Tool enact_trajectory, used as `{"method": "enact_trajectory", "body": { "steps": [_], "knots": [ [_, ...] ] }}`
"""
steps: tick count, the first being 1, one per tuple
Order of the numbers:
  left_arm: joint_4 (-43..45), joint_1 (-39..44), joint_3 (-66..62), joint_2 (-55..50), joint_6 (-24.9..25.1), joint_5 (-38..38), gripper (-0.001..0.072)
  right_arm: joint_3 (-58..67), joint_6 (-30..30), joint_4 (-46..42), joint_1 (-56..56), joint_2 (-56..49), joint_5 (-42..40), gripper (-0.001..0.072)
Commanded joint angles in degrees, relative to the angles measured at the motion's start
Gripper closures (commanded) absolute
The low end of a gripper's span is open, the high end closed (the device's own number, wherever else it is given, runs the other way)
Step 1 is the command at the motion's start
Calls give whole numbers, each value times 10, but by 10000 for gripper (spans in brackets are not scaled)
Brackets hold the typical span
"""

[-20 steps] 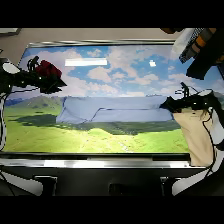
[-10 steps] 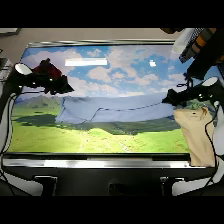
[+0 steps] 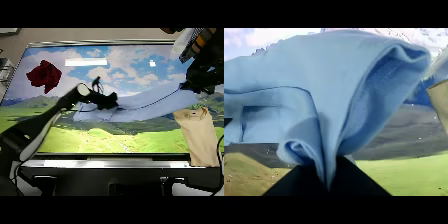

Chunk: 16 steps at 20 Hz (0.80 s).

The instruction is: Fold the clothes and pants, and hang the long-sleeved shirts on hangers.

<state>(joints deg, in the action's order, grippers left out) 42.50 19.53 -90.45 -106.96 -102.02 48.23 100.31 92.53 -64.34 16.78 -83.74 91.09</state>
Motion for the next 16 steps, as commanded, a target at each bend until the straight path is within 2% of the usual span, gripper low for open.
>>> {"method": "enact_trajectory", "body": {
  "steps": [1, 4, 8, 12, 14, 16],
  "knots": [
    [-135, 109, 3, -39, -22, -153, 692, 14, 18, -24, -1, 41, 42, 674],
    [-192, 160, -4, -71, -22, -196, 692, 15, 18, -48, -1, 61, 48, 674],
    [-236, 188, -60, -121, -22, -198, 692, 14, 18, -56, -1, 67, 45, 674],
    [-237, 191, -96, -141, -22, -183, 693, 14, 18, -65, -1, 67, 43, 675],
    [-237, 172, -96, -137, -21, -120, 692, 14, 18, -68, -1, 67, 35, 675],
    [-227, 135, -96, -124, 8, -11, 692, 14, 55, -56, -3, 67, 19, 675]
  ]
}}
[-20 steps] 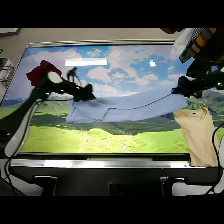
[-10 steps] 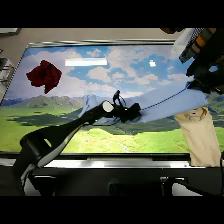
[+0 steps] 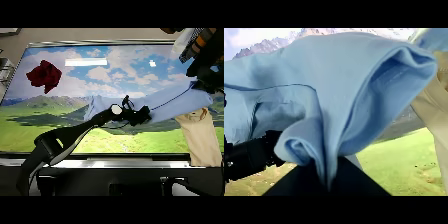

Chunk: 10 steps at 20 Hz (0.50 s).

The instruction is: Fold the clothes and pants, and hang the long-sleeved shirts on hangers.

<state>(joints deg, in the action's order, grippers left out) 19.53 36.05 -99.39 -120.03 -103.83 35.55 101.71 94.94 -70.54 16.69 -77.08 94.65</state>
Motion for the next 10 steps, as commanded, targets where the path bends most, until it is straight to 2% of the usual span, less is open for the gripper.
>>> {"method": "enact_trajectory", "body": {
  "steps": [1, 2, 4, 10],
  "knots": [
    [22, -55, -6, 22, 53, 164, 692, 0, 52, 31, -2, -1, -24, 675],
    [61, -85, -6, 46, 68, 208, 692, 0, 71, 68, -2, -3, -31, 675],
    [155, -152, -6, 107, 59, 278, 692, 0, 103, 114, -19, -5, -55, 676],
    [331, -366, -6, 287, 57, 459, 692, 0, 204, 32, -219, -21, -152, 675]
  ]
}}
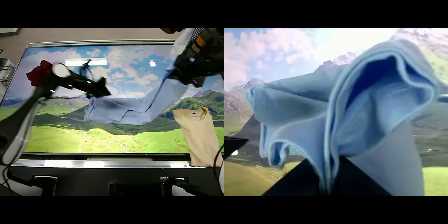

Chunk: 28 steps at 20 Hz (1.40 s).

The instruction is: Fold the clothes and pants, and hang the long-sleeved shirts on hangers.

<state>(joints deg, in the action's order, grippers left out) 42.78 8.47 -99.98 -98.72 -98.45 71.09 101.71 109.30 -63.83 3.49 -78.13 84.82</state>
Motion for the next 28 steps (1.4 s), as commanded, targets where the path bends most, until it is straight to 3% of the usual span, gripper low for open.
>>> {"method": "enact_trajectory", "body": {
  "steps": [1, 5, 12, 17, 26, 28],
  "knots": [
    [124, -118, 0, 95, 5, 123, 692, 0, 78, -52, -125, -22, -70, 675],
    [170, -190, 0, 137, 5, 163, 690, 0, 137, -81, -246, -84, -159, 675],
    [171, -197, 0, 141, 25, 180, 690, 0, 206, -78, -341, -194, -278, 675],
    [171, -197, 0, 142, 25, 181, 690, 0, 210, -28, -345, -235, -329, 674],
    [171, -197, 0, 141, 24, 180, 690, 0, 199, 6, -357, -271, -338, 673],
    [170, -197, 0, 141, 24, 178, 690, 0, 199, 15, -366, -275, -344, 627]
  ]
}}
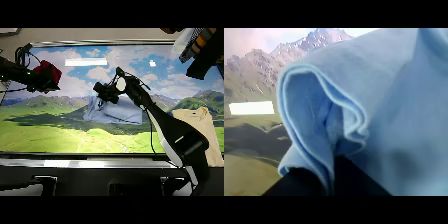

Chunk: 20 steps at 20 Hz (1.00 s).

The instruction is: Fold the clothes and pants, and hang the long-sleeved shirts on hangers.

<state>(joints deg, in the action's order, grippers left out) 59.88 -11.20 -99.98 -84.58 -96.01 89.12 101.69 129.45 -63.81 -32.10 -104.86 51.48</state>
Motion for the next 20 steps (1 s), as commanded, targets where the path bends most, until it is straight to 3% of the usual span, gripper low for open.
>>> {"method": "enact_trajectory", "body": {
  "steps": [1, 6, 9, 15, 20],
  "knots": [
    [0, 0, 0, 0, -5, -2, 690, 0, -2, 16, -15, -9, -11, 548],
    [0, 0, 0, 0, -7, -2, 690, 3, -31, 34, -8, 5, 28, 256],
    [0, 0, 0, 0, -15, -2, 690, 2, -103, 31, 61, 57, 107, 212],
    [-1, 0, 0, 1, -17, 2, 690, -15, -288, 39, 336, 113, 294, 173],
    [0, -1, 0, 0, -13, 2, 690, -158, -406, 154, 426, 84, 260, 173]
  ]
}}
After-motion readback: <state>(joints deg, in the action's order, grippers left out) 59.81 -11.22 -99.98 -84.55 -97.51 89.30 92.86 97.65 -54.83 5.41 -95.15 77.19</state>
